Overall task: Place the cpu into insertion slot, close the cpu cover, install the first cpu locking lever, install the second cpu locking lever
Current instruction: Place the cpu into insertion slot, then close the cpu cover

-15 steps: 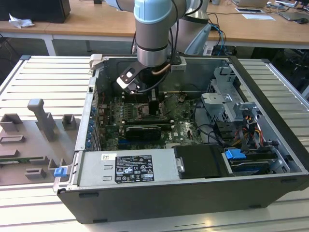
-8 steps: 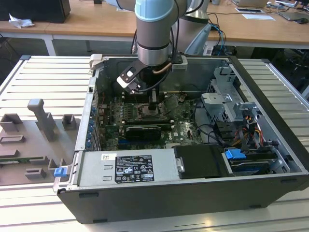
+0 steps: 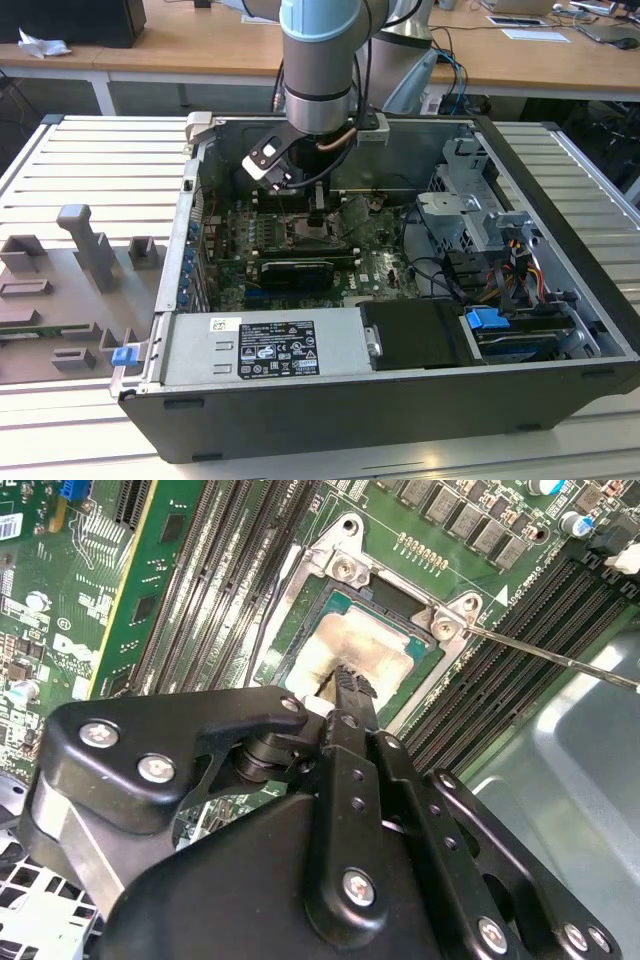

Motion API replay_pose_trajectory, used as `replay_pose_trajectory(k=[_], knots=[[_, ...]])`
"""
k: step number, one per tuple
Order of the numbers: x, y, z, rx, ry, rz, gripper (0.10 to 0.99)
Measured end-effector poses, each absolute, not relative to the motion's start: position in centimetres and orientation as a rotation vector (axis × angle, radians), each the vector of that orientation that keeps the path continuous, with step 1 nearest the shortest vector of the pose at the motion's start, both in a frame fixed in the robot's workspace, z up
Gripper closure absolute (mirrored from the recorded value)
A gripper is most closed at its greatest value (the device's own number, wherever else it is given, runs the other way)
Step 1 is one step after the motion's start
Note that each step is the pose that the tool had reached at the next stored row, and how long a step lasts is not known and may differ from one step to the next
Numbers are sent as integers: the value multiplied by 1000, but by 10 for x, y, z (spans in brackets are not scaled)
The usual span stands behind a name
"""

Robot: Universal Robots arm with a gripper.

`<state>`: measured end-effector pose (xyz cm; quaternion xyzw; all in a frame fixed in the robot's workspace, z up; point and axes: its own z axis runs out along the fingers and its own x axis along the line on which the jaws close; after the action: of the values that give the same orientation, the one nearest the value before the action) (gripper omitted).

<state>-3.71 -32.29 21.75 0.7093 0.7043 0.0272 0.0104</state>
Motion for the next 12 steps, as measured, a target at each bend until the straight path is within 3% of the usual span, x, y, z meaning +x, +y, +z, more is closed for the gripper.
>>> replay_pose_trajectory(k=[12], knots=[[-37, -323, 220, 2214, 2198, 85, 980]])
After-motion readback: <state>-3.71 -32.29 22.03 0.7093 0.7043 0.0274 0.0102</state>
